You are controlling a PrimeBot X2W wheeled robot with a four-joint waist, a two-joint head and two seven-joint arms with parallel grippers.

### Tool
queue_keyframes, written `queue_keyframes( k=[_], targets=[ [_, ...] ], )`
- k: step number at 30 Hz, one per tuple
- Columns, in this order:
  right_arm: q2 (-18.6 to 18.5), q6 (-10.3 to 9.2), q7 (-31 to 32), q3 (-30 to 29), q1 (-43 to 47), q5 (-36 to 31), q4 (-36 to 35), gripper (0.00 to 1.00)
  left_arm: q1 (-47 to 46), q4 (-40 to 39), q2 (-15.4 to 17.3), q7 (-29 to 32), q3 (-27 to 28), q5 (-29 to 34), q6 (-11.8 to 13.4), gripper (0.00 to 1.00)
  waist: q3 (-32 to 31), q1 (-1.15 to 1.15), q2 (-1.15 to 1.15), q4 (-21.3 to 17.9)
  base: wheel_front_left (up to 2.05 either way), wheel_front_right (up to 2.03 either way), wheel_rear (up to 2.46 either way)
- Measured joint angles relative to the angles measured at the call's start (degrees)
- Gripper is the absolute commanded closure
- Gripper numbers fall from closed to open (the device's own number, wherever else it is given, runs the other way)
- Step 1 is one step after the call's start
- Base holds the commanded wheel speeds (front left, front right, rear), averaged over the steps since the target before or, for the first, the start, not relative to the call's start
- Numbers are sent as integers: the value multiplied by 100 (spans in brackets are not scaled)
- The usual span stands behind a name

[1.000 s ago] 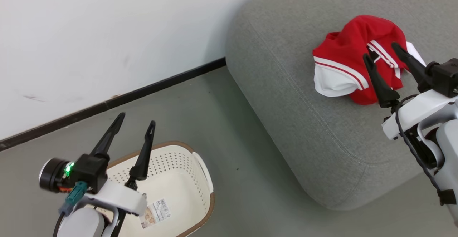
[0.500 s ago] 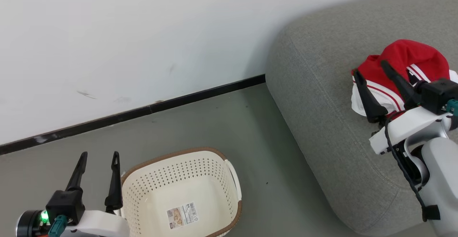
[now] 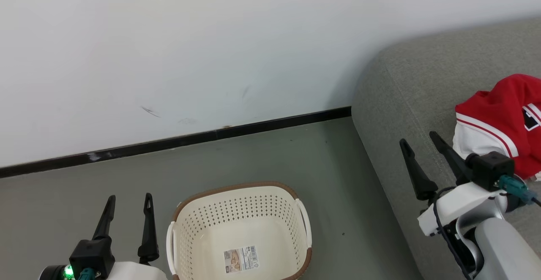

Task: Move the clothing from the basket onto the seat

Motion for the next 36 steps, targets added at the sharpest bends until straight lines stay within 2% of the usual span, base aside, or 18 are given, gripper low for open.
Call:
queue_keyframes(
  k=[18, 36],
  targets=[
    [719, 0, -4, -622, 1321, -661, -352, 0, 0, 276, 11, 0, -279, 383, -52, 0, -299, 0, 0, 513, 0, 0, 0],
    [848, 0, -5, -720, 1876, -888, -666, 0, -1, 477, 24, 0, -310, 531, -105, 0, -395, 0, 0, 637, 0, 0, 0]
  ],
)
